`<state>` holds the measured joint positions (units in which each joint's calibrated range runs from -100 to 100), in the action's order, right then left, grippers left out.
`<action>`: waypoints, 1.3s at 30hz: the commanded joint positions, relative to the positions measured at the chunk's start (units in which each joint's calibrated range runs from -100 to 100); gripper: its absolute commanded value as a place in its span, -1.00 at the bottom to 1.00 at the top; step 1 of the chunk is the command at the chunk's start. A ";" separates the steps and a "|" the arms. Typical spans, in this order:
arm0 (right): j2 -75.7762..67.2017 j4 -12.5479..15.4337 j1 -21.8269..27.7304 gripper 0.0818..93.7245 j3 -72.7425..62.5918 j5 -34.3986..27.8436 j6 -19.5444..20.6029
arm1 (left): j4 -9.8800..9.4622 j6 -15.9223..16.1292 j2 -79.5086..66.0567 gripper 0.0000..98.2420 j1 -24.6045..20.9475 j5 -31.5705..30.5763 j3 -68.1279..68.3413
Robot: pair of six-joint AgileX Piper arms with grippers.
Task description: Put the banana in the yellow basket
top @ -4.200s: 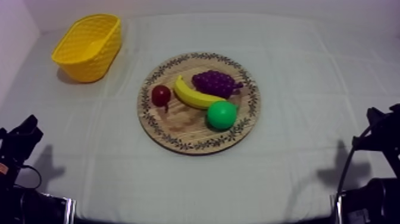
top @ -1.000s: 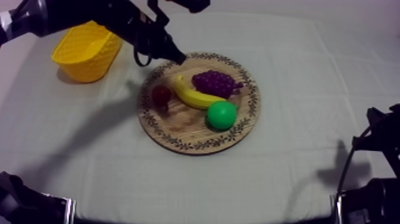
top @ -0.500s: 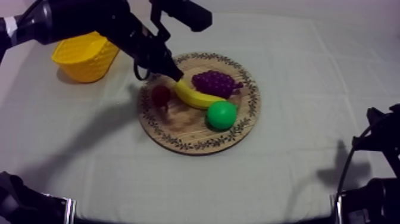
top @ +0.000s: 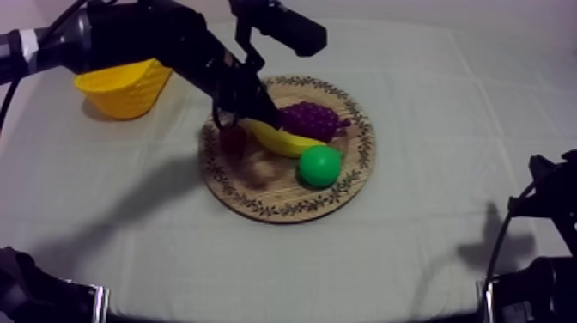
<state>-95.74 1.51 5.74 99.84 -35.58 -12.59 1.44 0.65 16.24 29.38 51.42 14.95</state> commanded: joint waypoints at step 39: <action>-0.01 0.03 0.00 -0.99 0.05 0.02 0.03 | -3.30 -56.57 -3.13 -0.98 3.68 -16.89 10.49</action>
<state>-95.74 1.51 5.74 99.84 -35.58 -12.56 -1.87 -59.78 13.08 33.15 34.50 25.45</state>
